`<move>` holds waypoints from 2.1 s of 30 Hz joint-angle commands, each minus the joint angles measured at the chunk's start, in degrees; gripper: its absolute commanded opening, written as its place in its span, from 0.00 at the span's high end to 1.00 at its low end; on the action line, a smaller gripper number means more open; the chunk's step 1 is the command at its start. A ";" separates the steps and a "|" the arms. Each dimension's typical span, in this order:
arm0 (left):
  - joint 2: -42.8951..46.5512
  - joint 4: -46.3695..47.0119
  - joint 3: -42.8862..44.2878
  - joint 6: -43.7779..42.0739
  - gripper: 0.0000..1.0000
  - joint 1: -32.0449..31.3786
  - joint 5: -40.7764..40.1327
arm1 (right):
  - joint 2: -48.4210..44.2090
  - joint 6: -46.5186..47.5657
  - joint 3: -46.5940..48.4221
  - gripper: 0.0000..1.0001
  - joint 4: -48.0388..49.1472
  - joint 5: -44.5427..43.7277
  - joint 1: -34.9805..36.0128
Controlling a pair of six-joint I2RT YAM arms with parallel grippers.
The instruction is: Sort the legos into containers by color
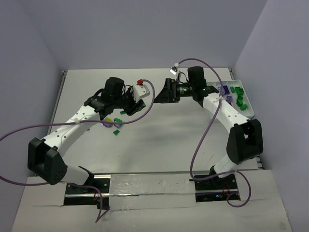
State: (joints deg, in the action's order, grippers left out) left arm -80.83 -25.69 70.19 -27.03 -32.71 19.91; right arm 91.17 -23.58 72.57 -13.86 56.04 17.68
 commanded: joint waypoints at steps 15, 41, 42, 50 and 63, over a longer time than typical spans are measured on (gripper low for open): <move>-1.15 4.28 3.59 5.81 0.79 -5.08 -2.24 | 3.62 0.95 6.29 0.09 -2.38 -5.38 7.31; -3.10 4.51 7.32 14.82 0.01 -3.15 -6.16 | 4.37 0.92 3.98 1.00 -1.09 6.80 7.37; -2.32 3.06 7.33 15.74 0.01 -1.64 -0.28 | 3.84 4.00 3.91 1.00 -2.53 6.80 6.65; -2.62 -3.10 8.48 20.33 0.01 11.88 31.68 | 0.55 33.69 4.63 1.00 -21.80 7.28 2.54; -9.35 2.88 7.39 30.47 0.16 11.61 50.75 | -1.27 43.39 9.43 1.00 -29.00 11.56 4.24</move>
State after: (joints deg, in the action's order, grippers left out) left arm -89.01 -26.23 76.40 -0.51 -20.69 63.47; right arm 93.20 17.22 79.26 -41.45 64.71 20.53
